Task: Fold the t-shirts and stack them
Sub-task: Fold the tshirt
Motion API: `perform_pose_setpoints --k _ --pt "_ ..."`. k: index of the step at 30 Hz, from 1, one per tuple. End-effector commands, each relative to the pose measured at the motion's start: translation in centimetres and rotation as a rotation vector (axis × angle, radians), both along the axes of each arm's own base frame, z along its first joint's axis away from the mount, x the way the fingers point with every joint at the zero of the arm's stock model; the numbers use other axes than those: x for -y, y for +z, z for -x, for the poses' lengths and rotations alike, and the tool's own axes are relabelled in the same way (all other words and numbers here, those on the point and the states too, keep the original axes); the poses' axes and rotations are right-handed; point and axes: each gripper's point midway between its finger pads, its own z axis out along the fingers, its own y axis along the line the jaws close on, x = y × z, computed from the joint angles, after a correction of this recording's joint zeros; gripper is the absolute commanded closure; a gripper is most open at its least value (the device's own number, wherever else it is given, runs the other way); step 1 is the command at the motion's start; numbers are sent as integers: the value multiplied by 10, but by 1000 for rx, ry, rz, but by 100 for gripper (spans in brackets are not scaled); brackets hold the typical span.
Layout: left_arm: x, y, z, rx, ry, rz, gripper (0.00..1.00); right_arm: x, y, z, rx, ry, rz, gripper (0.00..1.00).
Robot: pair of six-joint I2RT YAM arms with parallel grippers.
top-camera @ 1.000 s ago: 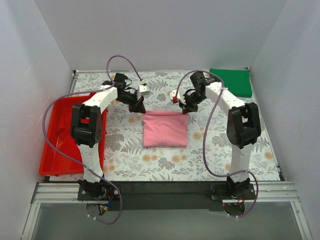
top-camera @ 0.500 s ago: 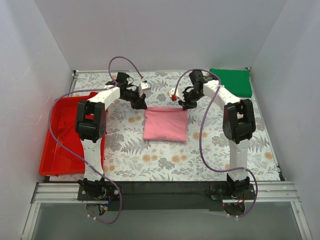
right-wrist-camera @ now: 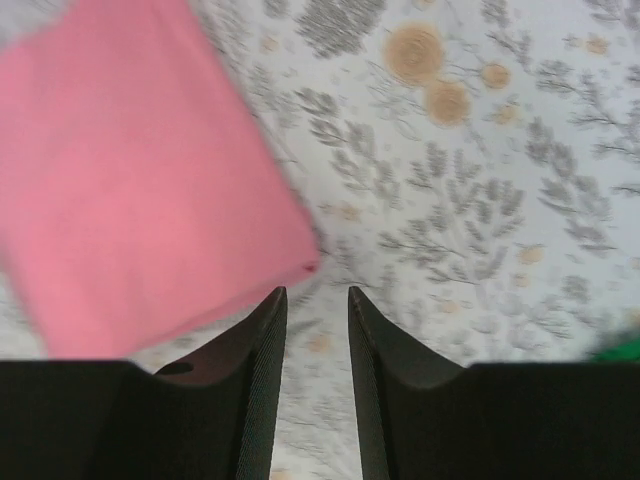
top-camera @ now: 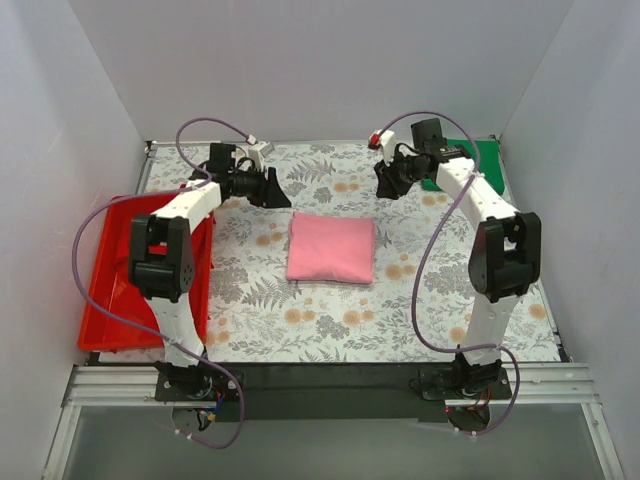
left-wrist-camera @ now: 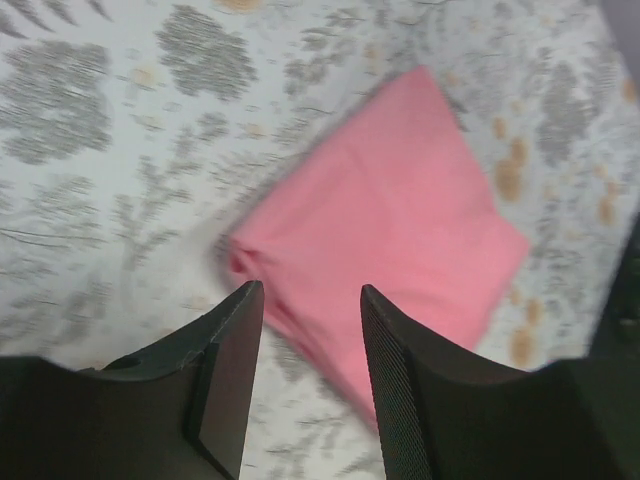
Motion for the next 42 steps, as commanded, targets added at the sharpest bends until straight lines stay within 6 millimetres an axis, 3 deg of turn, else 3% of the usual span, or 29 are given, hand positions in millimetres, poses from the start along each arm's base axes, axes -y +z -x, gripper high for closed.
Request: perform_pose_setpoints --k 1,2,4,7,8,10,11,13,14,15,17,18,21,23,24,25,26,27,28,29,30,31,32,34,36,38,42 --pt "52 58 55 -82 -45 200 57 -48 41 62 -290 -40 -323 64" --pt "60 57 64 -151 -16 230 55 -52 31 74 -360 -46 -348 64" --pt "77 41 74 -190 -6 233 55 -63 32 78 -432 -61 -426 64" --pt "87 25 66 -288 62 254 55 -72 14 75 -521 -90 -476 64" --pt "88 8 62 -339 86 246 55 -73 10 72 -540 -100 -481 64" --pt "88 6 41 -314 134 263 55 -75 -10 64 -578 -125 -477 64" --pt "89 -11 36 -347 145 259 55 -74 -18 60 -583 -140 -469 64" --pt "89 -20 20 -355 167 263 55 -69 -46 47 -605 -185 -450 64" --pt "87 -39 17 -394 184 251 55 -66 -56 42 -615 -206 -444 65" --pt "86 -47 12 -408 191 251 55 -63 -77 37 -639 -231 -425 65" --pt "77 -57 -3 -428 229 259 56 -54 -93 20 -609 -278 -396 65" --pt "70 -76 -7 -467 256 251 56 -50 -107 16 -620 -297 -382 65" --pt "65 -75 -19 -467 247 276 56 -39 -115 -6 -584 -336 -371 66" --pt "68 -53 -14 -438 184 311 56 -38 -100 -13 -560 -327 -396 66" --pt "69 -48 -4 -448 157 324 57 -40 -82 -14 -534 -312 -415 66" --pt "72 -11 1 -367 114 363 57 -43 -68 -10 -542 -290 -445 66" --pt "74 3 10 -346 93 385 57 -45 -60 -1 -561 -282 -466 66" --pt "73 6 29 -382 80 401 57 -49 -32 3 -522 -255 -504 66" --pt "77 29 42 -361 52 417 57 -55 -18 15 -565 -246 -544 66" --pt "78 35 55 -381 34 425 58 -57 -23 34 -619 -251 -551 66" --pt "80 39 68 -417 31 436 61 -61 -1 46 -605 -227 -580 67" --pt "83 26 90 -468 24 422 62 -74 8 61 -616 -182 -606 67" --pt "85 39 102 -446 8 428 64 -81 8 77 -661 -184 -615 68" --pt "91 24 131 -499 -8 405 71 -98 5 119 -723 -140 -609 69" --pt "95 11 143 -532 -7 382 75 -104 -10 150 -823 -166 -600 69" --pt "94 -11 145 -602 38 362 76 -117 -13 162 -840 -142 -614 69" --pt "93 -44 143 -672 96 344 78 -116 -57 172 -961 -207 -566 71"
